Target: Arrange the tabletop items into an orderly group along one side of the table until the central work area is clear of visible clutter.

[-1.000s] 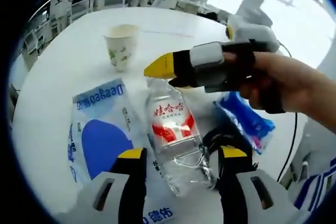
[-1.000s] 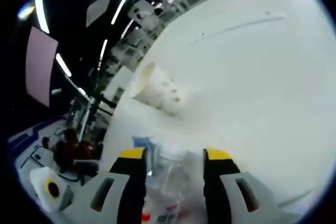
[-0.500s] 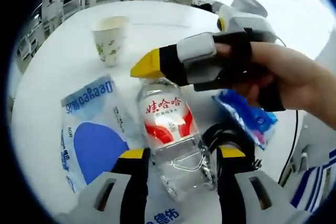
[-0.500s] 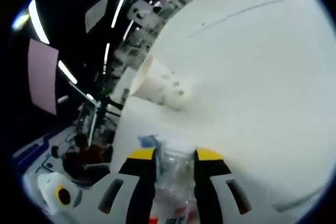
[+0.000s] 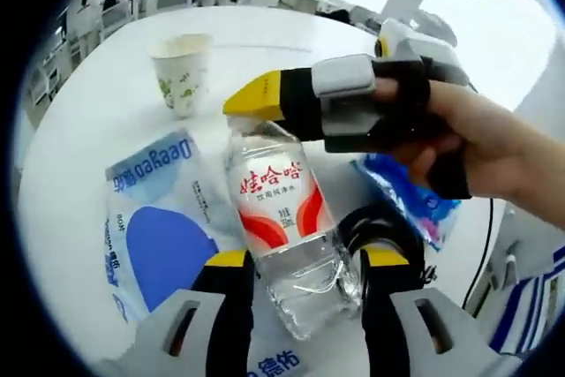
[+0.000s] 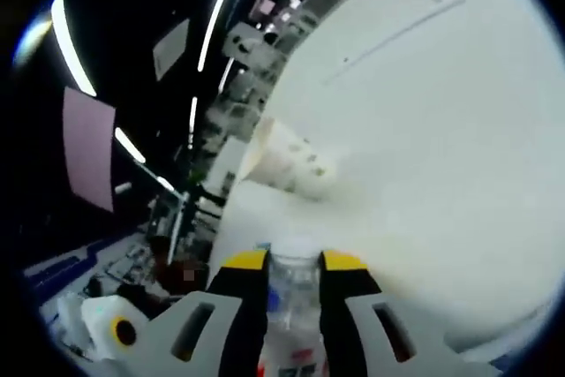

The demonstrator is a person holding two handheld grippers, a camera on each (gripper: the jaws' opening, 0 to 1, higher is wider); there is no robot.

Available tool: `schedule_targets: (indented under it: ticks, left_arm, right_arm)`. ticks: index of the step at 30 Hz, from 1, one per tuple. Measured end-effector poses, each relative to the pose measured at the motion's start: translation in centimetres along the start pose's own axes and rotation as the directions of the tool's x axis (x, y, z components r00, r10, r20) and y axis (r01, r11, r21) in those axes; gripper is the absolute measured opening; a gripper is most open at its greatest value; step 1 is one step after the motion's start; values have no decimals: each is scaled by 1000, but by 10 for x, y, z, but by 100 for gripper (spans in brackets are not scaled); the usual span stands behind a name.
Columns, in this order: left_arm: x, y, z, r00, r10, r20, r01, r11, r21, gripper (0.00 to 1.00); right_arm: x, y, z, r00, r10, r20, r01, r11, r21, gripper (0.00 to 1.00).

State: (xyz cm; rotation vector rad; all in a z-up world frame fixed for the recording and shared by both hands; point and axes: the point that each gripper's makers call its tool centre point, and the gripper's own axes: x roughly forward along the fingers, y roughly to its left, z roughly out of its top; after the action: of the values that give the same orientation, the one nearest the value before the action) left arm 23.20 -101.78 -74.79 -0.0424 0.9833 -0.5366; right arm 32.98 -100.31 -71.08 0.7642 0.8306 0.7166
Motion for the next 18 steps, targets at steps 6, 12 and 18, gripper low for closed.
schedule_targets:
  ticks: [6,12,18]
  left_arm:
    - [-8,-1,4,998,-2,63,1,1000,20,42]
    - [-21,-6,17,991,7,136,-20,996,90,41]
    - [-46,-2,30,975,30,218,-71,981,183,41]
  right_arm:
    - [-13,19,6,999,31,43,-28,996,-83,17]
    - [-27,44,19,991,69,113,-50,985,-165,16]
    - [-38,82,28,976,144,165,-97,960,-264,17]
